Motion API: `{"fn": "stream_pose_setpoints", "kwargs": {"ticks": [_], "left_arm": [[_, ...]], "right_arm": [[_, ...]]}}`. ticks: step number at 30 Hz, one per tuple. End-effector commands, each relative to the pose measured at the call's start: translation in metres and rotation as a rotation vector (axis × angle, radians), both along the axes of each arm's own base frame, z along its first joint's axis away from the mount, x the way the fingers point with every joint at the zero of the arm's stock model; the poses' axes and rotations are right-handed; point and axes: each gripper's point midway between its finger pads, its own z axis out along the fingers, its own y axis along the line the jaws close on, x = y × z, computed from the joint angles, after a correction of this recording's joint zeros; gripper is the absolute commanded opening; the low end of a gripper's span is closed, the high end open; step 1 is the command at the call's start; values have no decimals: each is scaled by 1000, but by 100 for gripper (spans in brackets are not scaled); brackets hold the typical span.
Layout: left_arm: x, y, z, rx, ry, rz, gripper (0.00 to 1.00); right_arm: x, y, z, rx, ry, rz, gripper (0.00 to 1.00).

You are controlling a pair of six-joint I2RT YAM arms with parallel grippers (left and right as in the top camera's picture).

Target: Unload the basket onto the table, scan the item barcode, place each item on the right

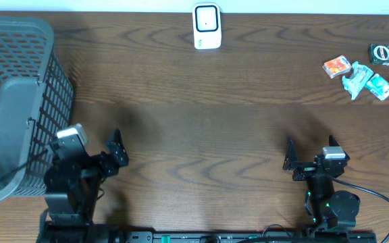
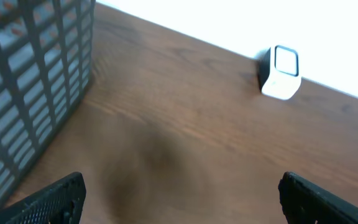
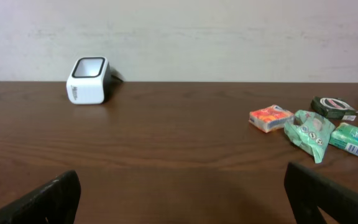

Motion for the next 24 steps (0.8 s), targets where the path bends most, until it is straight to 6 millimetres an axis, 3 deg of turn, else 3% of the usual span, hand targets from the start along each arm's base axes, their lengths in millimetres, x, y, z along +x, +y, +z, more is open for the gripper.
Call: {"fn": "stream_pose_setpoints", "kwargs": {"ticks": [1,24], "left_arm": [[-4,-1,-14,24,4,-18,98],[-1,-5,-9,26,-355,-43,98]], "right_arm": [[0,0,-1,-15,-1,-2,99],[0,0,-1,-15,-1,-2,99]]}}
